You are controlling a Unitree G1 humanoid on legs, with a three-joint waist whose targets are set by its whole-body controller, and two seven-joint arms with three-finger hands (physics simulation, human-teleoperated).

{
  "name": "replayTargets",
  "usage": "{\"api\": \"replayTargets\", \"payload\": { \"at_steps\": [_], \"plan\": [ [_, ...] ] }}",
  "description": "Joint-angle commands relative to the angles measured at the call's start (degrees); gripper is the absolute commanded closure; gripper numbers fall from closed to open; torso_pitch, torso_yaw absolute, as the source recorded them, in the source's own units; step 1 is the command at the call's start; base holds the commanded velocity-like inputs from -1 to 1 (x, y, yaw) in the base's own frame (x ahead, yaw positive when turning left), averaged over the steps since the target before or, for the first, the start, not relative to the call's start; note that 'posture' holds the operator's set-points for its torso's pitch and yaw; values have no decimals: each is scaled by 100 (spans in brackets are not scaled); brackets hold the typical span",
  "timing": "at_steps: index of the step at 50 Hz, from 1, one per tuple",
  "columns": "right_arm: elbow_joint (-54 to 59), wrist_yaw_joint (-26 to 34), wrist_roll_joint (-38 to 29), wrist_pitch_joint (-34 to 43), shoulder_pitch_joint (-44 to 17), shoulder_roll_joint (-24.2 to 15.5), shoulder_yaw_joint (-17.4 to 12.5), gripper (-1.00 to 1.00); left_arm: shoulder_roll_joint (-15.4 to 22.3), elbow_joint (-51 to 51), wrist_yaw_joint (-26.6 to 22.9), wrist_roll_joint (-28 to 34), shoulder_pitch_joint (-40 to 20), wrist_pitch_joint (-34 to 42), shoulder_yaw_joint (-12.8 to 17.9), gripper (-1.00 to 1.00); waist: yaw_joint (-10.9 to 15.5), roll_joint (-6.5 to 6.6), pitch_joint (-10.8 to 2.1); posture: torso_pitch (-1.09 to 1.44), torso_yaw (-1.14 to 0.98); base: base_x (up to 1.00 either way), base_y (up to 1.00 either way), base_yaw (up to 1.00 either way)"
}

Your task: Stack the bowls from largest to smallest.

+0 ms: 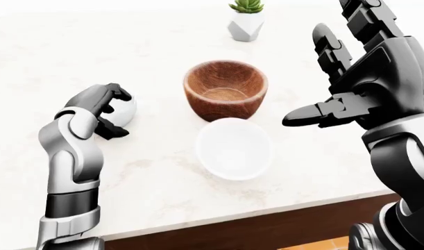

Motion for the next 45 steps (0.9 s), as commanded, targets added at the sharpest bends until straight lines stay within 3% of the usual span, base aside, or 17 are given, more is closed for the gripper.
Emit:
{"api": "replayTargets", "payload": {
  "at_steps": [1,6,8,10,11,22,33,41,45],
  "plan": [
    [-44,-3,-42,-136,-134,-49,-73,-100,89,-88,-271,243,16,75,80,3,29,-21,-85,0,0,0,0,0],
    [-32,-29,-11,-122,-152,-68,-86,-100,97,25,-332,432,120,-94,118,18,21,-17,-89,0,0,0,0,0],
    [-30,-9,-36,-147,-125,-64,-81,-100,89,-4,-341,460,126,-102,152,40,17,-9,-93,0,0,0,0,0],
    [-36,-13,-27,-138,-122,-66,-93,-100,61,-106,-383,478,136,-74,166,98,12,-3,-98,0,0,0,0,0],
    [-43,-28,0,-116,-135,-70,-112,-100,41,-134,-385,469,123,-75,165,100,9,0,-102,0,0,0,0,0],
    [13,-268,437,-107,-249,-331,-294,-100,160,46,331,190,-871,-659,66,100,66,-47,-78,0,0,0,0,0],
    [93,-439,842,-367,-117,-665,-435,-100,91,371,429,361,-2501,-782,-275,100,129,-224,47,0,0,0,0,0],
    [97,-603,1142,-493,-55,-863,-521,-100,-373,749,405,283,-3306,-1173,-555,100,128,-245,62,0,0,0,0,0],
    [129,-625,1273,-577,-1,-974,-610,-100,-734,1217,668,331,-3762,-1461,-739,100,139,-270,53,0,0,0,0,0]
  ]
}}
